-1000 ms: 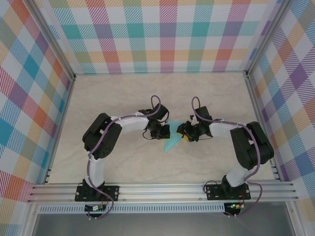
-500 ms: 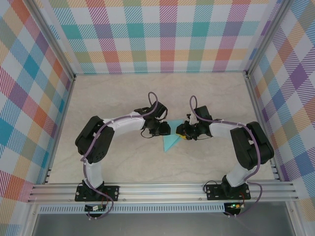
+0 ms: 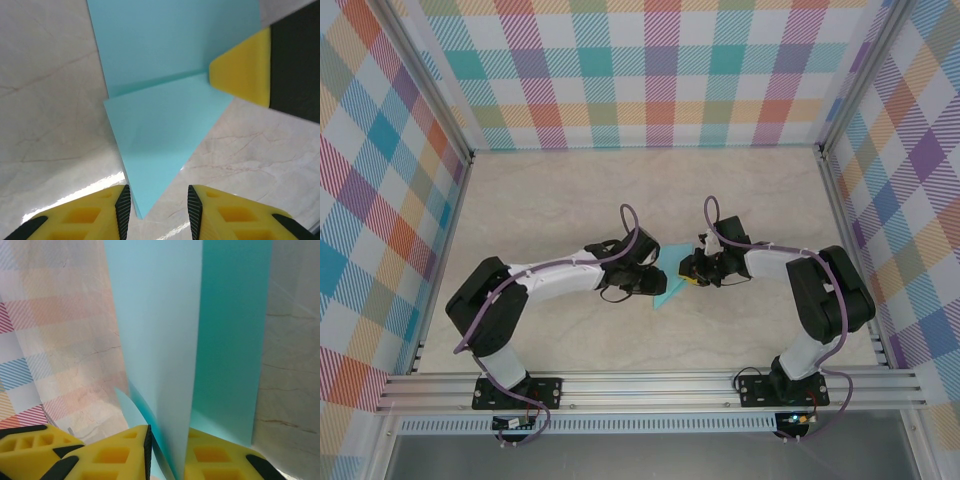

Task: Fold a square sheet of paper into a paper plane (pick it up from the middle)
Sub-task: Third fold the triangle at the center of the table.

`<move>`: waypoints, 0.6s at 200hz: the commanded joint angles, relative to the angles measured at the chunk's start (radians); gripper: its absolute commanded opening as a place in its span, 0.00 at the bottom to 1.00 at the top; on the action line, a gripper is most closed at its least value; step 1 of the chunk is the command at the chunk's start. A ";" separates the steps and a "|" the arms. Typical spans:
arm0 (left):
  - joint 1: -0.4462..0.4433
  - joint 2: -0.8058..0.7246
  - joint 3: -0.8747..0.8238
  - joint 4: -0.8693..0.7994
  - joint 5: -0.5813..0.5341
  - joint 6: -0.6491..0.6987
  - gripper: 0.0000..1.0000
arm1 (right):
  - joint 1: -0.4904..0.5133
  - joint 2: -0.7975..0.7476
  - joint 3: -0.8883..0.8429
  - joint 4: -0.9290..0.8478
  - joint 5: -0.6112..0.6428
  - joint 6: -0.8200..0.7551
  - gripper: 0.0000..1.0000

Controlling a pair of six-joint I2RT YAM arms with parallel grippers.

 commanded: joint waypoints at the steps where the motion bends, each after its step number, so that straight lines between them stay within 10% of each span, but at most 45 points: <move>1: -0.015 -0.017 -0.025 0.063 -0.042 -0.030 0.38 | 0.002 0.012 0.028 -0.021 -0.021 -0.036 0.19; 120: -0.100 0.033 0.000 0.029 -0.152 0.031 0.47 | 0.002 0.023 0.047 -0.038 -0.014 -0.006 0.14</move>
